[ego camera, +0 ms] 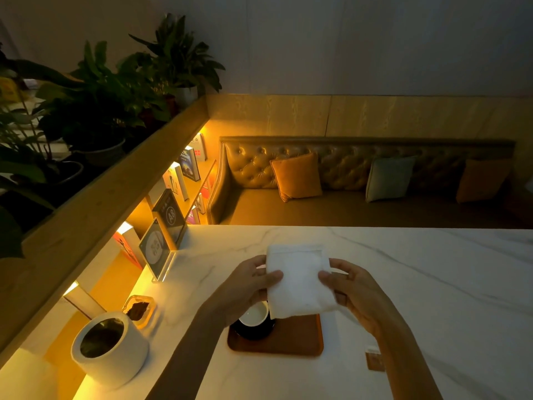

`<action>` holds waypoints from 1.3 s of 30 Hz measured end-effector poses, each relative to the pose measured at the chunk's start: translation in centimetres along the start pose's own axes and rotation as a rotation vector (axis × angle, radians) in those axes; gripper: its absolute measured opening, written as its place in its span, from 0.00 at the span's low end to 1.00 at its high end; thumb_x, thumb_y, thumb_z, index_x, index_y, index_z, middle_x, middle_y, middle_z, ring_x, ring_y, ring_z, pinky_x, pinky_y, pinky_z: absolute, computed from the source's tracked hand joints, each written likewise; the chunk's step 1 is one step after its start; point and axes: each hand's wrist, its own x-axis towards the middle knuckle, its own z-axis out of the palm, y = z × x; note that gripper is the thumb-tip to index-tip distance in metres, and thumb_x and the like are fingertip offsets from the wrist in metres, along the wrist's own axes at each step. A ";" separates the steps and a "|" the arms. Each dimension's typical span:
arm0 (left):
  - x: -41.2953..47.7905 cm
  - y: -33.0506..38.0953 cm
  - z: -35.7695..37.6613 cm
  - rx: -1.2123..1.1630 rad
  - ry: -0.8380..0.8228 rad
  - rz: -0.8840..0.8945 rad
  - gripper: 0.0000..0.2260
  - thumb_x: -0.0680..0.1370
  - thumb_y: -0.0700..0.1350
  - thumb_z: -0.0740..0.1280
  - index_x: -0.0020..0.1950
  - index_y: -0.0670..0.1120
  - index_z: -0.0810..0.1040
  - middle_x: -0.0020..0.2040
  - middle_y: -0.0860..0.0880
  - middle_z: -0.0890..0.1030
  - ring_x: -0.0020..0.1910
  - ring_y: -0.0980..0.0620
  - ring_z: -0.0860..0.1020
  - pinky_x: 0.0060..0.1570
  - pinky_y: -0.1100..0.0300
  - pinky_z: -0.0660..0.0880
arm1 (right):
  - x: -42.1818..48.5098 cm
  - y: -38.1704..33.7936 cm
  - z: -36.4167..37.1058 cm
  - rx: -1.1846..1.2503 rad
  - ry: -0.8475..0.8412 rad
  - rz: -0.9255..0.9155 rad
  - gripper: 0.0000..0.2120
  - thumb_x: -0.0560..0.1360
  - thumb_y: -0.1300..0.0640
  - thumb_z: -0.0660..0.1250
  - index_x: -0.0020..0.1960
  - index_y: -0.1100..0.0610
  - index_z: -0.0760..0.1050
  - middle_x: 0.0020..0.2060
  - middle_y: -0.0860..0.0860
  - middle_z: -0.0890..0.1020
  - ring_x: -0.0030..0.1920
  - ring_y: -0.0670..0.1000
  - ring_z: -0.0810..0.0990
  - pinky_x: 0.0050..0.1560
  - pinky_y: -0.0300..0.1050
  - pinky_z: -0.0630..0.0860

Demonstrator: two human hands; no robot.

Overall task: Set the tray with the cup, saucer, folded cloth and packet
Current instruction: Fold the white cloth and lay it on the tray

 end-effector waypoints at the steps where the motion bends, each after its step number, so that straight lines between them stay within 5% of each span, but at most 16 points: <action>1: -0.2 0.0 -0.2 -0.027 -0.047 -0.014 0.23 0.72 0.45 0.73 0.66 0.48 0.73 0.60 0.47 0.83 0.59 0.47 0.82 0.54 0.50 0.81 | 0.1 0.0 0.1 0.012 0.007 0.000 0.25 0.68 0.56 0.74 0.63 0.56 0.73 0.51 0.55 0.85 0.51 0.58 0.85 0.46 0.53 0.83; 10: -1.3 0.2 -1.6 -0.084 -0.092 0.140 0.19 0.74 0.40 0.71 0.65 0.48 0.78 0.62 0.46 0.81 0.63 0.44 0.79 0.55 0.52 0.80 | 0.1 -0.5 0.1 0.080 -0.166 -0.167 0.18 0.70 0.60 0.71 0.60 0.52 0.76 0.54 0.58 0.84 0.54 0.59 0.83 0.46 0.51 0.83; 13: -2.0 1.2 -1.1 0.076 -0.067 0.317 0.14 0.76 0.39 0.65 0.55 0.54 0.84 0.61 0.52 0.82 0.63 0.49 0.78 0.55 0.57 0.80 | -0.3 -1.2 0.3 0.024 -0.162 -0.293 0.11 0.74 0.67 0.64 0.49 0.54 0.80 0.49 0.53 0.85 0.49 0.52 0.84 0.42 0.42 0.82; 17: -2.8 2.5 -0.7 0.352 -0.094 0.478 0.22 0.78 0.34 0.58 0.49 0.58 0.85 0.62 0.60 0.80 0.65 0.57 0.75 0.51 0.63 0.80 | -0.5 -1.7 0.4 -0.025 -0.175 -0.356 0.22 0.76 0.75 0.55 0.42 0.52 0.78 0.53 0.53 0.83 0.52 0.51 0.82 0.37 0.40 0.81; 22: -3.2 2.8 -0.5 0.449 -0.093 0.538 0.22 0.74 0.35 0.60 0.45 0.60 0.85 0.60 0.62 0.79 0.65 0.55 0.74 0.52 0.59 0.81 | -0.6 -2.0 0.3 -0.076 -0.149 -0.433 0.12 0.69 0.67 0.63 0.37 0.51 0.78 0.53 0.52 0.83 0.53 0.53 0.81 0.33 0.39 0.78; 25: -3.0 2.3 -0.9 0.435 -0.072 0.526 0.19 0.75 0.35 0.61 0.48 0.58 0.85 0.63 0.58 0.78 0.67 0.53 0.73 0.57 0.55 0.79 | -0.9 -2.3 0.3 -0.033 -0.143 -0.459 0.09 0.71 0.65 0.65 0.42 0.53 0.80 0.51 0.50 0.83 0.50 0.49 0.82 0.34 0.36 0.78; 28: -3.1 1.8 -1.3 0.230 -0.138 0.446 0.15 0.76 0.37 0.64 0.59 0.51 0.81 0.68 0.52 0.75 0.70 0.48 0.71 0.58 0.56 0.78 | -0.8 -2.1 -0.5 0.107 -0.248 -0.380 0.14 0.75 0.64 0.61 0.56 0.56 0.80 0.58 0.53 0.82 0.57 0.52 0.81 0.46 0.41 0.82; 32: -2.9 1.2 -1.1 0.052 -0.154 0.296 0.24 0.72 0.39 0.71 0.67 0.52 0.75 0.69 0.50 0.75 0.68 0.49 0.74 0.59 0.59 0.77 | -0.4 -1.0 -1.5 0.313 -0.379 -0.233 0.23 0.71 0.59 0.72 0.65 0.56 0.75 0.64 0.56 0.77 0.64 0.56 0.77 0.56 0.44 0.79; 39: -2.5 0.3 0.5 0.172 0.053 0.238 0.23 0.69 0.55 0.75 0.62 0.53 0.75 0.62 0.51 0.79 0.60 0.49 0.80 0.55 0.49 0.80 | -0.6 1.0 -0.1 -0.125 -0.243 -0.301 0.31 0.70 0.53 0.75 0.69 0.42 0.67 0.66 0.42 0.74 0.64 0.49 0.76 0.53 0.44 0.80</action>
